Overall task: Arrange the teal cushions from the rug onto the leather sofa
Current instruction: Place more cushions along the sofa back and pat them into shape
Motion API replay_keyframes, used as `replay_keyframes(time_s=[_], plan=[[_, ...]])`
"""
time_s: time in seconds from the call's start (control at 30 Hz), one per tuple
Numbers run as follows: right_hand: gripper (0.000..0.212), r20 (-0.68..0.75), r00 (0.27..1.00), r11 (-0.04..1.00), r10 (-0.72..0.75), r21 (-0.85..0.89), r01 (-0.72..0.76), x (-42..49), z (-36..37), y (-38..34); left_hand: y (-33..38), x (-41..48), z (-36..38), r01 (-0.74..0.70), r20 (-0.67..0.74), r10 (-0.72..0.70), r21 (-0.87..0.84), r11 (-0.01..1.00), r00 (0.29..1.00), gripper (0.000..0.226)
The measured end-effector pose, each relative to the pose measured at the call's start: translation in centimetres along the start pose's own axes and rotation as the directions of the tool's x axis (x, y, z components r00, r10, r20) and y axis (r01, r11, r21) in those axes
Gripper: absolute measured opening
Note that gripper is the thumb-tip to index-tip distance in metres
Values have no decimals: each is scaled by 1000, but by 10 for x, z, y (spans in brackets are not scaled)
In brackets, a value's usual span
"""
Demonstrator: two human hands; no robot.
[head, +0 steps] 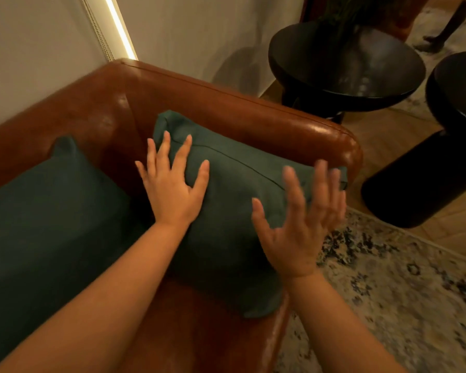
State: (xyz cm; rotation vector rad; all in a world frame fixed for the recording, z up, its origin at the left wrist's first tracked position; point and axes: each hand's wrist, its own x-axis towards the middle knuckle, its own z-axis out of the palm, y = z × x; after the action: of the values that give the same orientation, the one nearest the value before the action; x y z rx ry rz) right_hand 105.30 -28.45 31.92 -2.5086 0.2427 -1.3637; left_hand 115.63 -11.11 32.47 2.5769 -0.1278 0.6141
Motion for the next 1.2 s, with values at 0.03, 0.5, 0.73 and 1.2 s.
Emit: replay_keyframes(time_s=[0.03,0.5,0.73,1.2], plan=[[59,26,999,998,-27,-61,28,3,7,4,-1,0,3,30,-10,-30,12,999,1000,58],[63,331,926,978,182,-160,-134,11,-5,-15,9,8,-10,-282,201,257,108,953,945,76],[143,808,589,990,23,-102,101,54,11,-27,8,68,-24,-776,673,640,-154,612,370,104],[139,887,428,982,-175,129,135,50,58,-19,-72,112,-9,-430,675,-12,484,762,738,102]])
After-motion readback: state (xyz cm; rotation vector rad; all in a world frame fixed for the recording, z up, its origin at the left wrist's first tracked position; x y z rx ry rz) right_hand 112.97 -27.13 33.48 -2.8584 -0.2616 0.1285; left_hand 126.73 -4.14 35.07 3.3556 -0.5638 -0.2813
